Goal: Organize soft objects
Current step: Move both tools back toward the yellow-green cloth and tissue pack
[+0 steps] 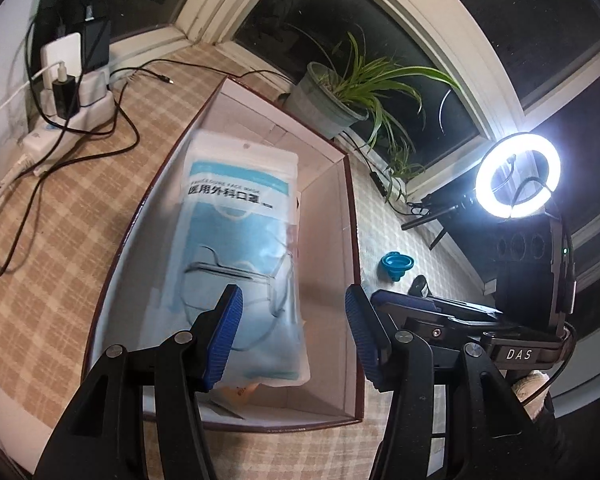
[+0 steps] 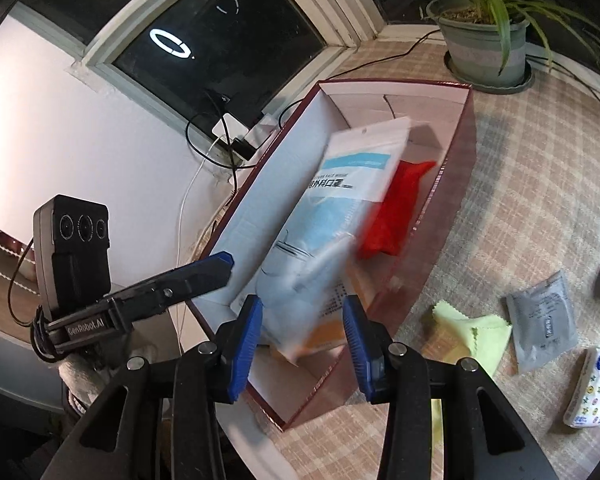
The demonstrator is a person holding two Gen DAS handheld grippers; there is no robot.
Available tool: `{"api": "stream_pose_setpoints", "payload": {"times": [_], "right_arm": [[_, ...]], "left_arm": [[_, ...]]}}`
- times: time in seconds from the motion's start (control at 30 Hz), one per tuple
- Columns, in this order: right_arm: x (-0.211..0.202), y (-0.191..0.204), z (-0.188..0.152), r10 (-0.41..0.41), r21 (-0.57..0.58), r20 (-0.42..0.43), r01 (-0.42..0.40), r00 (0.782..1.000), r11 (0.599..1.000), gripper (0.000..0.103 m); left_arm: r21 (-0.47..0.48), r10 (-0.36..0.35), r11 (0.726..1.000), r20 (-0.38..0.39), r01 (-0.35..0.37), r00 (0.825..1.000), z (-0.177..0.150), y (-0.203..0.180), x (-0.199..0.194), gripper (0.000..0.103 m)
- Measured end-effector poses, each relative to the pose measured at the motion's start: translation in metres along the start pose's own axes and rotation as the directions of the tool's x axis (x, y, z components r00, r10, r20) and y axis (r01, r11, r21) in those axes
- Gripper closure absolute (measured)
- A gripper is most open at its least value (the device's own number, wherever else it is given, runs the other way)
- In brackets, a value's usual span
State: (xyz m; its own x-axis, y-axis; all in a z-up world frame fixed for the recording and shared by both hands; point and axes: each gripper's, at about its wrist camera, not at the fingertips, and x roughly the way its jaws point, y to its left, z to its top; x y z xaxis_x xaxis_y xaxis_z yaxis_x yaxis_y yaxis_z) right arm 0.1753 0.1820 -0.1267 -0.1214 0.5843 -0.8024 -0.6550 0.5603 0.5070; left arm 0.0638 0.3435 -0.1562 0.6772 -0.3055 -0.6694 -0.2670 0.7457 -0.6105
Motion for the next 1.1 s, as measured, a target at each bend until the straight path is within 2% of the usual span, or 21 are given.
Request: {"api": "stream_pose_setpoints", "payload": {"times": [0.1,0.3,0.53,0.6,0.7,0.83,1.1], "right_arm": [[-0.014,-0.006,-0.006,-0.003,-0.003,0.013,0.003,1.0,1.0,0.063],[-0.054,-0.032,-0.027,-0.038,-0.004,0.056,0.039,0.998,0.999,0.055],[-0.103,-0.076,-0.054,-0.088,0.05,0.114,0.083,0.99,0.995,0.054],[-0.118,-0.089,-0.064,-0.106,0.064,0.127,0.099,0.986,0.993,0.051],[-0.139,-0.109,-0.078,-0.127,0.094,0.155,0.113,0.98,0.989,0.041],[-0.158,-0.135,-0.093,-0.154,0.133,0.178,0.131,0.972,0.982,0.041],[-0.175,-0.173,-0.117,-0.232,0.132,0.227,0.206,0.946,0.97,0.036]], "left_arm": [[-0.004,0.0,1.0,0.017,0.0,1.0,-0.003,-0.002,-0.007,0.052],[0.015,-0.003,1.0,0.046,0.003,0.999,-0.015,-0.018,-0.021,0.052],[0.046,-0.013,0.999,0.055,0.011,0.998,-0.036,-0.047,-0.023,0.05],[0.055,-0.024,0.998,0.053,0.022,0.998,-0.043,-0.057,-0.02,0.049],[0.063,-0.029,0.998,0.049,0.026,0.998,-0.053,-0.07,-0.014,0.049],[0.062,-0.044,0.997,0.032,0.042,0.999,-0.069,-0.088,-0.004,0.049],[0.108,0.005,0.994,0.006,-0.006,1.0,-0.109,-0.126,0.028,0.046]]}}
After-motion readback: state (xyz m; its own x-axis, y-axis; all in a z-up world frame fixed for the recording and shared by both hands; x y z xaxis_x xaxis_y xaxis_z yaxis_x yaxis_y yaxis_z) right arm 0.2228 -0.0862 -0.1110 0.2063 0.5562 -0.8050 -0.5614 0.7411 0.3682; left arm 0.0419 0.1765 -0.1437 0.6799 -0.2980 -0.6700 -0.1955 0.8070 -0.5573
